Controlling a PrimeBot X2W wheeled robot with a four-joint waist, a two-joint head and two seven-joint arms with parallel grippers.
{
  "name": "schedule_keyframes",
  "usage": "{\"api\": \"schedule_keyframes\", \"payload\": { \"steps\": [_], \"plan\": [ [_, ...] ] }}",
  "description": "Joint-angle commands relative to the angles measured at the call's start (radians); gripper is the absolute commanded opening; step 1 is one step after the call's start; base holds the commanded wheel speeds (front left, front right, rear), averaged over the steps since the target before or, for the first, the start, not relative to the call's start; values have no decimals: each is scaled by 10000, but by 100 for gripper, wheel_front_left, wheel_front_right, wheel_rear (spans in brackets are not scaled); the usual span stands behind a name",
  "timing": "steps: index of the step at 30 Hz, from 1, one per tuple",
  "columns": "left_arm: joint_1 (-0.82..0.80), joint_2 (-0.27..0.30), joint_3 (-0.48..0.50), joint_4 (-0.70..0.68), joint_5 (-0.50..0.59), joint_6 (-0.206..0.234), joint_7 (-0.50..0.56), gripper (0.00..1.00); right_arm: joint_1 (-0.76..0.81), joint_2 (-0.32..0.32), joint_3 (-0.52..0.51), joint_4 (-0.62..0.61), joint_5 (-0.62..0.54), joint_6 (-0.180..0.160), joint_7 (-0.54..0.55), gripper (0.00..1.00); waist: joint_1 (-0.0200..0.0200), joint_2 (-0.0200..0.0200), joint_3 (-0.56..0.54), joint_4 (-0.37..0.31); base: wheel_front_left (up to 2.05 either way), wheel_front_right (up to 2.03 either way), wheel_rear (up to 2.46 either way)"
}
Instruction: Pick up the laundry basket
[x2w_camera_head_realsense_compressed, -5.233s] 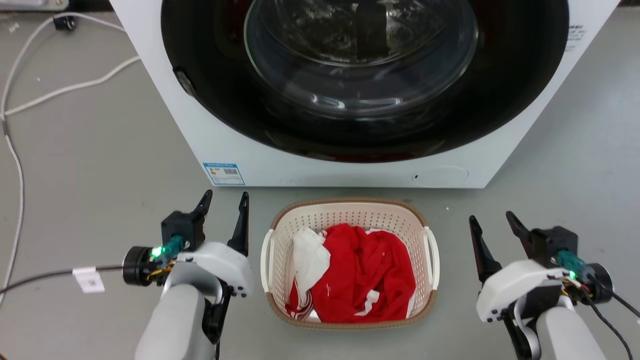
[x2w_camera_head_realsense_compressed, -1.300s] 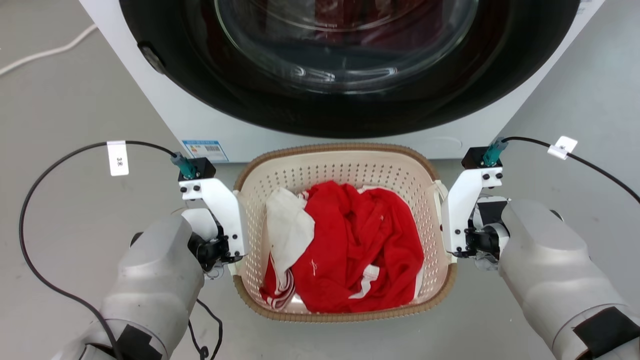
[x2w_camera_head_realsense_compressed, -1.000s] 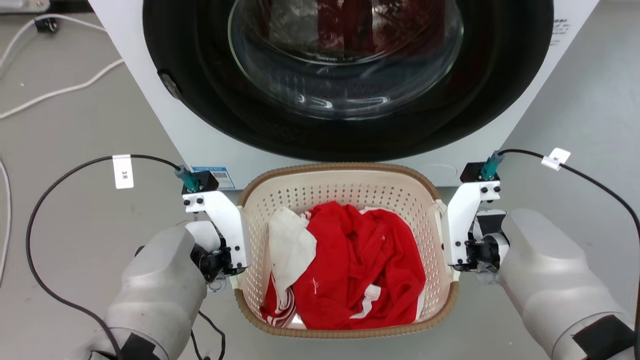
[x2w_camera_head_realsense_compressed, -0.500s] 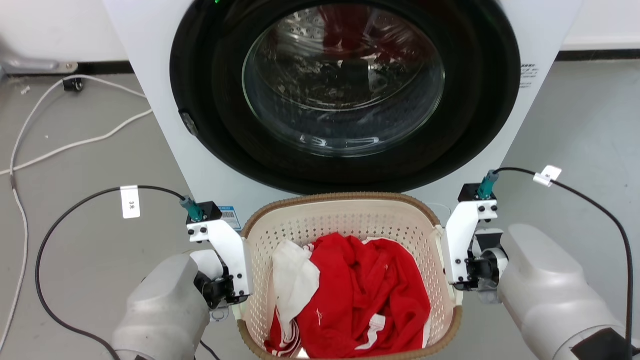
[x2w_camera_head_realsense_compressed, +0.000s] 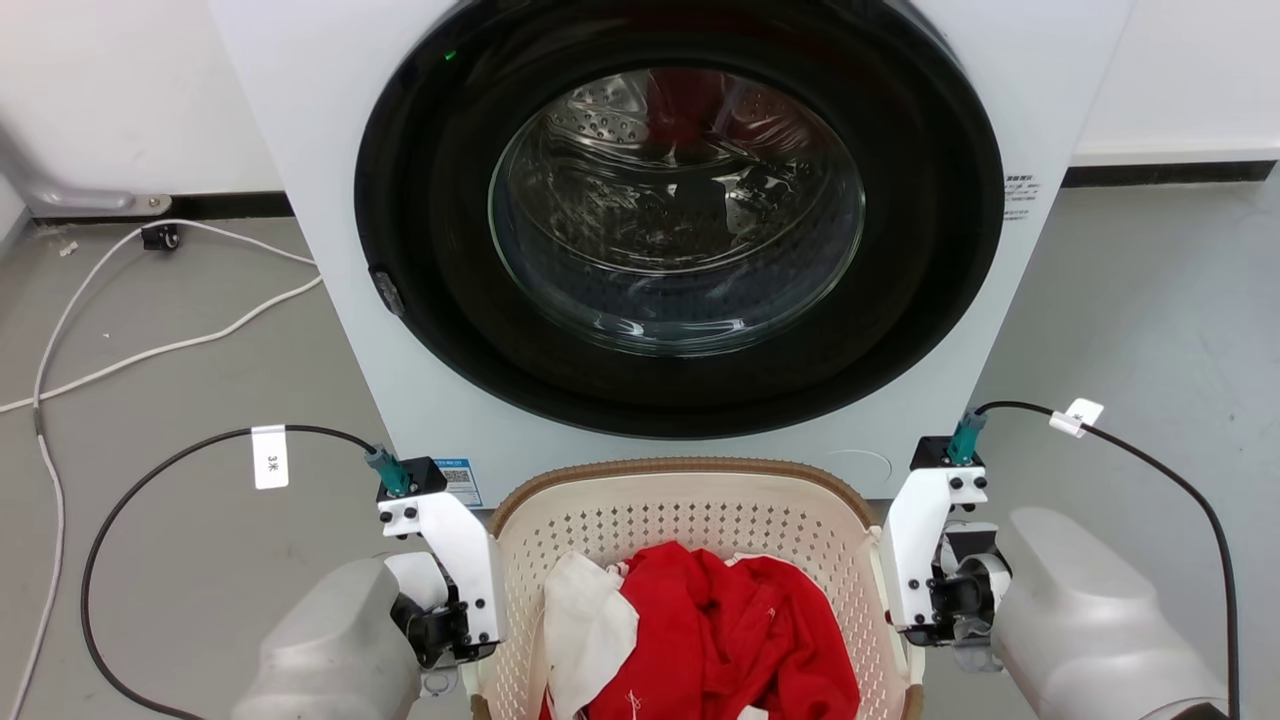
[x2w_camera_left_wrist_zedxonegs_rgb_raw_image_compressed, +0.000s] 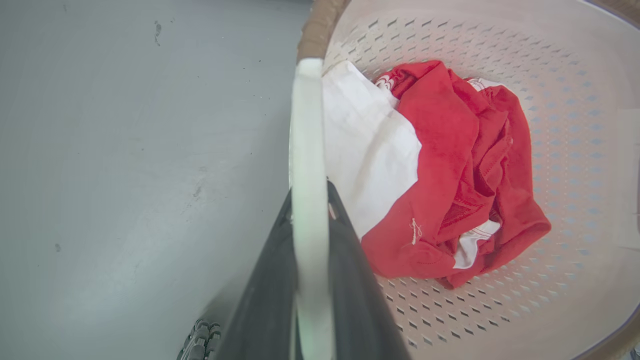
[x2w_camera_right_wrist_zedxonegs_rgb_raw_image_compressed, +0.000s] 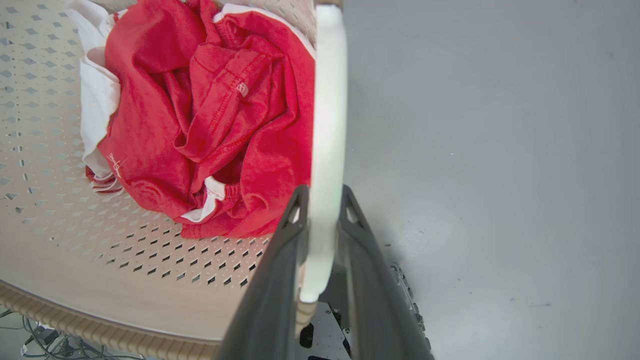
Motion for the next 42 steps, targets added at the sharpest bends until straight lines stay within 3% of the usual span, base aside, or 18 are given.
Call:
{"api": "schedule_keyframes", "payload": {
  "steps": [1,42],
  "plan": [
    [31,-219,-12,-113,-40,-59,-41,0,93,286,66,-91,134,137,63,0,2,0,-46,6,0,0,0],
    [148,-334,-238,-89,-230,-59,-272,0,196,300,536,-94,574,138,-238,0,2,0,-56,144,0,0,0]
  ]
}}
